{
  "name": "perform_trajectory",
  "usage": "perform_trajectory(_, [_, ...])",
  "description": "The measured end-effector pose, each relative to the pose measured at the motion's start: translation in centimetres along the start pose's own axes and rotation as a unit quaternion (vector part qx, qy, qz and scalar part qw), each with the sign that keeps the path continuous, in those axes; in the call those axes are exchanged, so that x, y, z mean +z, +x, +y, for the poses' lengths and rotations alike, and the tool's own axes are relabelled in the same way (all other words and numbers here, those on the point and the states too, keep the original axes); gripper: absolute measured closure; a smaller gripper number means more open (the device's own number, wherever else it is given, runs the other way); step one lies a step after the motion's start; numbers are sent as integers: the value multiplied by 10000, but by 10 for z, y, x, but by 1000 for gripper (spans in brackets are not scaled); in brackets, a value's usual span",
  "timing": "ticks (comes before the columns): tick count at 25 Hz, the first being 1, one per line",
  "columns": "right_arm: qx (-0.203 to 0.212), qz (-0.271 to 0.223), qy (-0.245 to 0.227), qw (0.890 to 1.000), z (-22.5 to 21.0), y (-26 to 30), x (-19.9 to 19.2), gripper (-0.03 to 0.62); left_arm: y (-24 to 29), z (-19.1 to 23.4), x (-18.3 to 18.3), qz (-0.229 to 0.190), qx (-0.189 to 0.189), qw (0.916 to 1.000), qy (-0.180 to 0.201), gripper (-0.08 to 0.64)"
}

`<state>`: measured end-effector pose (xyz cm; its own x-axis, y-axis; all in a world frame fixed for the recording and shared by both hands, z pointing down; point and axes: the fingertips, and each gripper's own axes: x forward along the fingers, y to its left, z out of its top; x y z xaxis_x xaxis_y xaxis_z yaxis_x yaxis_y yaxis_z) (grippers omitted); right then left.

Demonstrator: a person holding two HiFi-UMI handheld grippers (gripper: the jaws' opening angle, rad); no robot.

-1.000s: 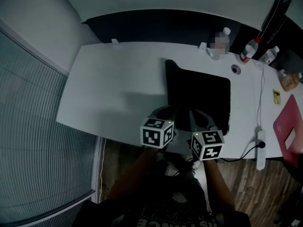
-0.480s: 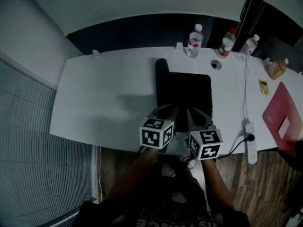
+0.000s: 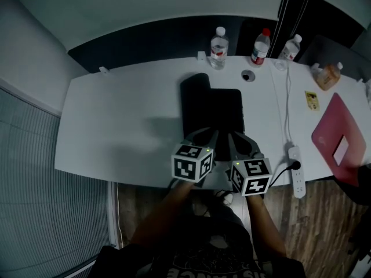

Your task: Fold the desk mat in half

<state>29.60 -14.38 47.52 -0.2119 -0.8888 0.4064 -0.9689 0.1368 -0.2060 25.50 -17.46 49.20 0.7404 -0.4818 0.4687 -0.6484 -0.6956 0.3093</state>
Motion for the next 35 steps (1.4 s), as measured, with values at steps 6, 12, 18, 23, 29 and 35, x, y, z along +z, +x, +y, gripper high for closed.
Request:
perform_trajectory(6, [-20, -23, 11, 10000, -19, -10, -2, 589, 13, -16, -4, 38, 9, 10000, 27, 537])
perform_trajectory(12, [1, -63, 26, 10000, -32, -15, -1, 589, 26, -28, -7, 116, 9, 9999, 79, 538])
perform_trajectory(18, [8, -73, 69, 9999, -46, -21, -2, 589, 40, -42, -11, 207, -24, 9997, 130, 538])
perform_trajectory(23, [-2, -82, 105, 9999, -57, -25, -4, 589, 53, -59, -18, 294, -150, 9992, 233, 537])
perform_trajectory(29, [8, -69, 155, 9999, -68, -30, -9, 589, 65, -73, -29, 409, -179, 9985, 308, 537])
perform_trajectory(35, [44, -46, 188, 9998, -76, -35, -15, 589, 72, -84, -38, 502, -164, 9980, 361, 537])
